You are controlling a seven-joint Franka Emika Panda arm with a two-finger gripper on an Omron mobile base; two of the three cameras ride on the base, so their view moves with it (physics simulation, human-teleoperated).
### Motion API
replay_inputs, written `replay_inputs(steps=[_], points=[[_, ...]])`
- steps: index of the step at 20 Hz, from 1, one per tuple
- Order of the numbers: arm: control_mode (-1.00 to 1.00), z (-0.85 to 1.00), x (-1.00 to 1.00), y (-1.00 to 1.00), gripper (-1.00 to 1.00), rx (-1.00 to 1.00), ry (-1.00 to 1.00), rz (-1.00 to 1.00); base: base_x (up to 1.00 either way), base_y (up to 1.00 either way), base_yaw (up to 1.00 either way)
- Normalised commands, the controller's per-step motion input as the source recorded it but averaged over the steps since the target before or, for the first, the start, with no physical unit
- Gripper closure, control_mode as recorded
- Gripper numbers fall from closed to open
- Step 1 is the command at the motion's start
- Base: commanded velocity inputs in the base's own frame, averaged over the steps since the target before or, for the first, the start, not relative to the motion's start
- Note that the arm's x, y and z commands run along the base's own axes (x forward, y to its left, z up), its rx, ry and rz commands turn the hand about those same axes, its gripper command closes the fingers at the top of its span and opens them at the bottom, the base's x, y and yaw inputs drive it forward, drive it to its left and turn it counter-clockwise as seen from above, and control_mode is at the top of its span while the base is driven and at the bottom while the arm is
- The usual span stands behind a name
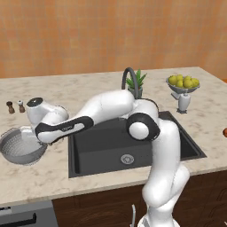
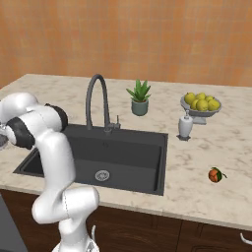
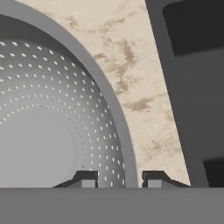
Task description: Put the colander in the sink, put the orange in the colander, and turn on the sink faucet and pour water over the colander.
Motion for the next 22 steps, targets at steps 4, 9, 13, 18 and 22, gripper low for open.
replay_inputs(steps=[4,9,13,18,22], points=[[-1.00,0.09,-0.55,-0.64,1.00,0.34,-0.16,-0.40,0.00,0.00,0.00],[-1.00,0.63,-0.70,-0.55,1.00,0.30,-0.32,-0.30,0.00,0.00,0.00],[-1.00,1.00,-0.96,-0.64,1.00,0.24,-0.32,-0.17,0.00,0.00,0.00],[-1.00,1.00,-0.99,-0.77,1.00,0.24,-0.05,-0.11,0.00,0.00,0.00],[-1.00,1.00,-0.94,-0.77,1.00,0.13,0.09,-0.07,0.00,0.00,0.00]])
